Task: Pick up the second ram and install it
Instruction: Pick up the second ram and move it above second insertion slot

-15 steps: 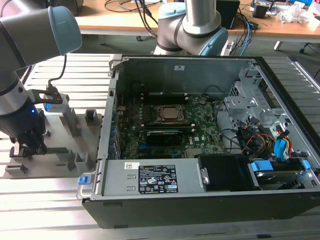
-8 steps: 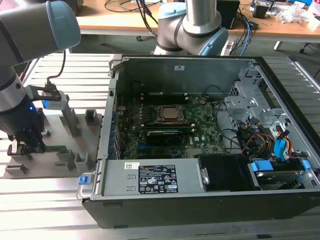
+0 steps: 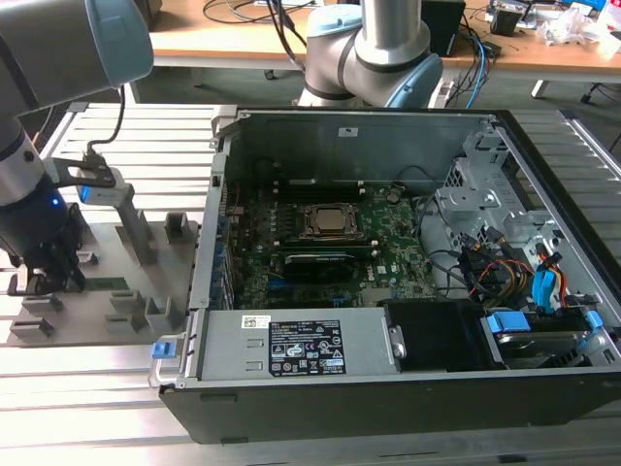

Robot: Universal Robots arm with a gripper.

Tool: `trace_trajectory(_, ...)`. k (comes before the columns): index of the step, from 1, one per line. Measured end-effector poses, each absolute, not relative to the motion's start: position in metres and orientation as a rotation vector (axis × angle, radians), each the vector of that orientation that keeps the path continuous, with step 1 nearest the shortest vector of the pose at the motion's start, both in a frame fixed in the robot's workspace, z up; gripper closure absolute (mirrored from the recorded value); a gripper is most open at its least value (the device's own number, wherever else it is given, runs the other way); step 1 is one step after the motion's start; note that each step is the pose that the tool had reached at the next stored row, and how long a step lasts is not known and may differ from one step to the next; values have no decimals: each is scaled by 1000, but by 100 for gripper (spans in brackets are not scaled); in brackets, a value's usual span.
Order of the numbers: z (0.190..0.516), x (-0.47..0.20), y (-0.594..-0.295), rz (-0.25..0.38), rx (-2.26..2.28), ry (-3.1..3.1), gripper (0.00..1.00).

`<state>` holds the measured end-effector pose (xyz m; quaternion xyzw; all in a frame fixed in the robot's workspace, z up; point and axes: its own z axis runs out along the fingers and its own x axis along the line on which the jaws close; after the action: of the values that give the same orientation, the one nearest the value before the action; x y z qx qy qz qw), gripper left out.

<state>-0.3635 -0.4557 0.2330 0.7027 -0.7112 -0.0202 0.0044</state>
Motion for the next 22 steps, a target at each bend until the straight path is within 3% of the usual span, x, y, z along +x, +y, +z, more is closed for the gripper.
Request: trace_trajectory(22,271,-363,-456,-63,2201,-2228,86)
